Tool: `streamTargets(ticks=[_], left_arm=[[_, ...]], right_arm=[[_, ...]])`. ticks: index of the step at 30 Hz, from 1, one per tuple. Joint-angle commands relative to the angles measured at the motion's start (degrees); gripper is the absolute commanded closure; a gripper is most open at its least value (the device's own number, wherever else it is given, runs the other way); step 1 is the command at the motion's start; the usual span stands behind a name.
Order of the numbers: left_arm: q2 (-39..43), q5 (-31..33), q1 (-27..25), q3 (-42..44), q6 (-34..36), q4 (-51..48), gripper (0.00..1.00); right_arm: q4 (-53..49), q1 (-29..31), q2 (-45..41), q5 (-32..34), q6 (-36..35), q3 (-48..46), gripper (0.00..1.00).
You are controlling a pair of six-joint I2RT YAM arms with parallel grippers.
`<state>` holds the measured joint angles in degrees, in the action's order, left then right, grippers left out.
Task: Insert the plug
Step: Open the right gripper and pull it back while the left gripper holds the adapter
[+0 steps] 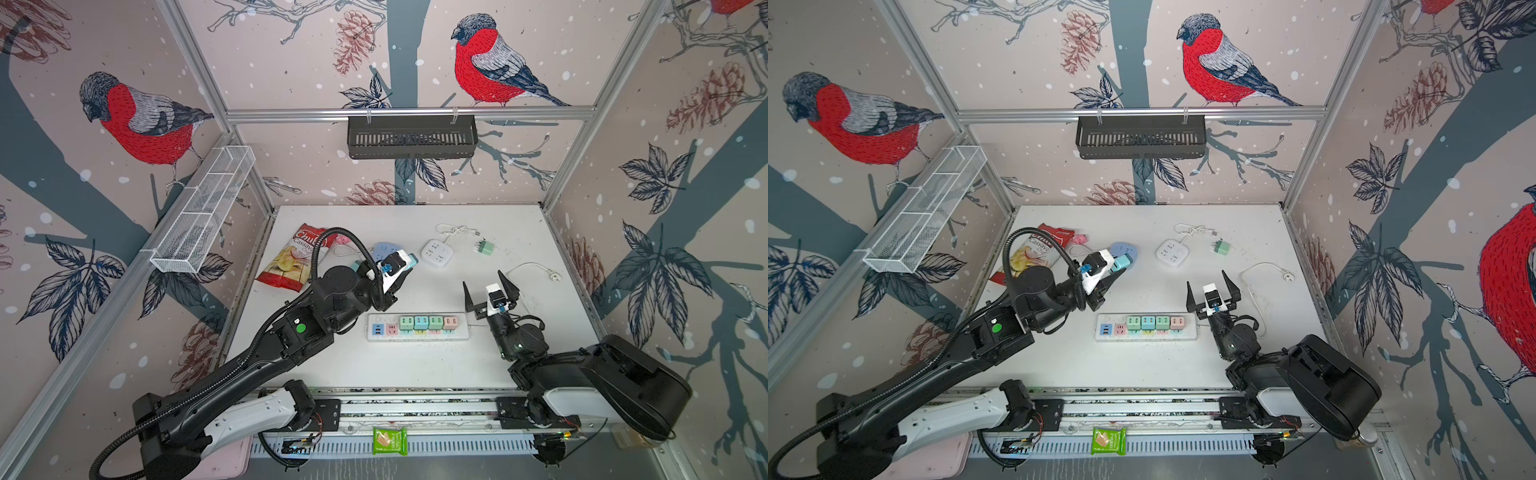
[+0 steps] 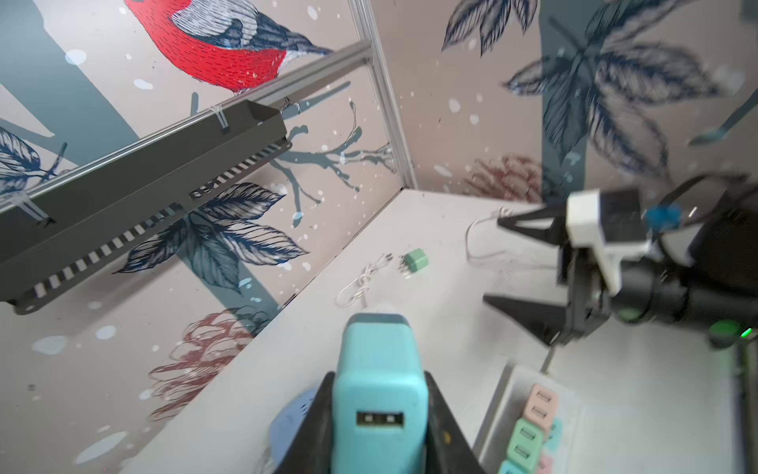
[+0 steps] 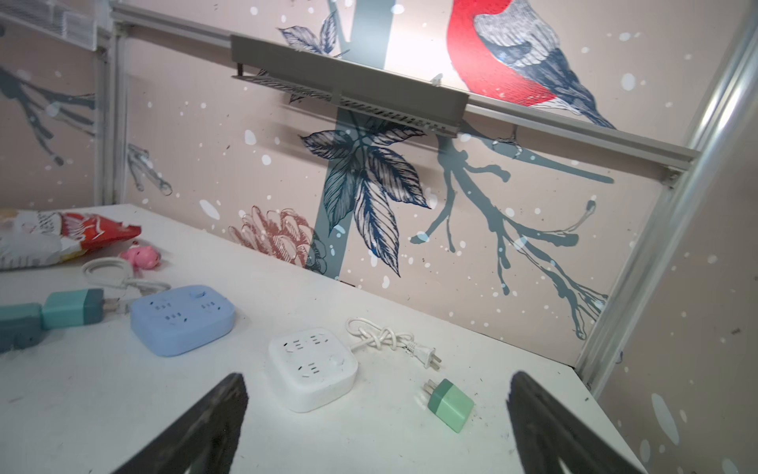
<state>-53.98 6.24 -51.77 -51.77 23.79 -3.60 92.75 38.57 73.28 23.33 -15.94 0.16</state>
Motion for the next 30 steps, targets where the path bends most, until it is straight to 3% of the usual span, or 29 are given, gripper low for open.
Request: streamTargets(ticks=[1,3,6,8,13,17,22,30], left_arm=[[-1.15,5.44,1.35,3.63,18.85,-4.95,1.0],[-2.9,1.83,4.45,3.13,19.87,-9.11,1.0],[-4.03,-8.35,11.48,2.26,18.63,-14.32,1.0],[-4.01,-8.8,11.95,2.74,18.69,-14.74,1.0],[-4.52,-9.48,11.96,2.63,18.57,-18.7,1.0],[-3.59,-9.08,11.98,2.95,18.79,-21.2,1.0],[-0.36,-9.65,11.97,7.43,21.88,-19.53,1.0],[-4.25,-12.91,11.96,7.51,22.4,-22.45,1.0]], right_arm=[[11.36,-1.02,-3.06,13.27,9.69,-5.84,0.0],[6.28,-3.55,-5.54,12.84,14.19,-5.33,0.0],[-10.89,-7.68,-11.3,5.76,20.24,-1.47,0.0],[-21.66,-10.44,-14.25,1.4,23.42,1.54,0.0],[-16.34,-15.9,-15.58,-2.65,28.54,-2.23,0.0],[-18.6,-18.89,-17.55,-5.39,31.31,-2.73,0.0],[-19.53,-20.11,-16.08,-8.24,32.03,-1.55,0.0],[-20.33,-20.54,-16.5,-8.83,32.55,-1.61,0.0]])
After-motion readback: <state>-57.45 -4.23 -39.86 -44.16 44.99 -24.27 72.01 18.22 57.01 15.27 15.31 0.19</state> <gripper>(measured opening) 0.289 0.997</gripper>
